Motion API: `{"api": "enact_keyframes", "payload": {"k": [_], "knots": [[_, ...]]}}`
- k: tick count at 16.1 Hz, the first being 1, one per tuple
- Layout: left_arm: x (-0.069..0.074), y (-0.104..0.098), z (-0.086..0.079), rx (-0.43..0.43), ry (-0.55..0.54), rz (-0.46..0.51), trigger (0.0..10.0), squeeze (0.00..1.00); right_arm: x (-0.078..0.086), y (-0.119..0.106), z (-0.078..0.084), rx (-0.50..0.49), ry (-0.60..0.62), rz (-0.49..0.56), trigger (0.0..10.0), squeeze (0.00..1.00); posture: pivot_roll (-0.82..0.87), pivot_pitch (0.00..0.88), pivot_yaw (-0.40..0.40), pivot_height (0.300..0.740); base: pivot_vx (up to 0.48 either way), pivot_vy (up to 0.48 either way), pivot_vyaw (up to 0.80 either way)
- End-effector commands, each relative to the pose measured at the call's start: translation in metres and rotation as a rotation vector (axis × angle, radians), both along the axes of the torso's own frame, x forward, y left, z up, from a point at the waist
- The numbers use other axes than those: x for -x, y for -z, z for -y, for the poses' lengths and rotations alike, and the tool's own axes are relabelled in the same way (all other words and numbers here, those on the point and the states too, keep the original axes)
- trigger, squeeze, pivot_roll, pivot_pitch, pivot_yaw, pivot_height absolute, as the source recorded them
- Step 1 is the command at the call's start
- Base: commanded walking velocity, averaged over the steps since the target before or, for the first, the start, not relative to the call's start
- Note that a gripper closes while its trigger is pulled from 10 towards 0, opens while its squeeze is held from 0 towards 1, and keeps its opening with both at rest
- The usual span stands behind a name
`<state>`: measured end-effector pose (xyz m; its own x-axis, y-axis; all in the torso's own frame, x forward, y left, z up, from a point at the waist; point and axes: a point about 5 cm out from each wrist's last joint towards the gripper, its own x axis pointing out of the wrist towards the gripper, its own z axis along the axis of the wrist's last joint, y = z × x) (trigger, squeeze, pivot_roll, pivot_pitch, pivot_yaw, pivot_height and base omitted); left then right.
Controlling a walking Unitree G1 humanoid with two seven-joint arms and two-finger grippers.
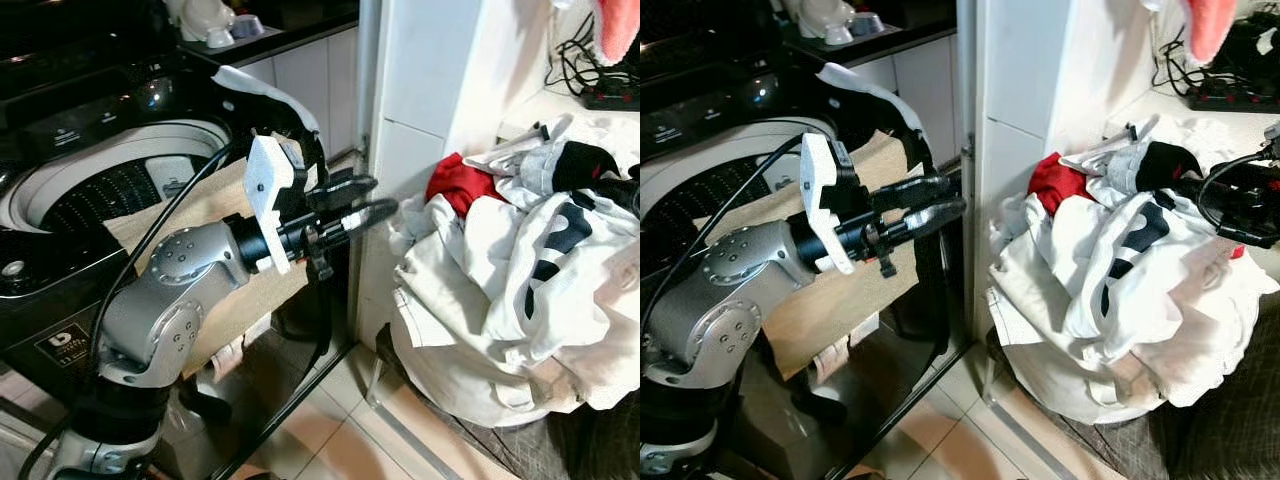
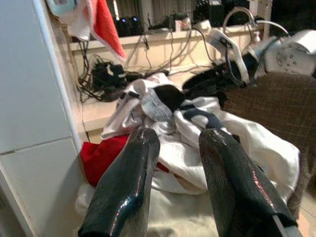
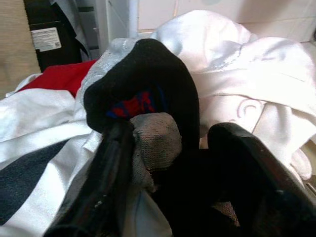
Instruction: Clothes washing
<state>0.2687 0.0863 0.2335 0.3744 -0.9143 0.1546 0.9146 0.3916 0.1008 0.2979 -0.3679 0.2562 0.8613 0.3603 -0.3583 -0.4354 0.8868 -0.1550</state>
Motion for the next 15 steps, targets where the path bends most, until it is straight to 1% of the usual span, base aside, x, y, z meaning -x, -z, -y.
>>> {"api": "enact_keyframes", "payload": {"k": [1,6,10,13,15], "knots": [[0.002,0.003,0.002,-0.030,0.011,-0.001,10.0,0.00,-0.002,-0.005,-0.001,0.022,-0.017,0.006,0.0,0.00,-0.06,0.000,0.054,0.740,0.000,0.000,0.00],[0.002,0.003,0.001,-0.037,0.005,-0.005,10.0,0.00,0.000,-0.006,0.001,0.003,-0.027,0.032,0.0,0.00,-0.06,0.000,0.057,0.740,0.000,0.000,0.00],[0.000,0.006,0.000,-0.043,-0.028,0.003,10.0,0.00,0.007,-0.014,0.001,-0.039,-0.048,0.071,0.0,0.00,-0.07,0.000,0.066,0.740,0.000,0.000,0.00],[-0.003,0.009,0.000,-0.058,-0.080,0.017,10.0,0.00,0.011,-0.034,0.003,-0.101,-0.024,0.193,0.0,0.00,-0.07,0.000,0.066,0.740,0.000,0.000,0.00],[-0.008,0.009,-0.002,-0.070,-0.153,0.023,10.0,0.00,0.016,-0.051,-0.003,-0.143,-0.043,0.280,0.0,0.00,-0.06,0.000,0.057,0.740,0.000,0.000,0.00]]}}
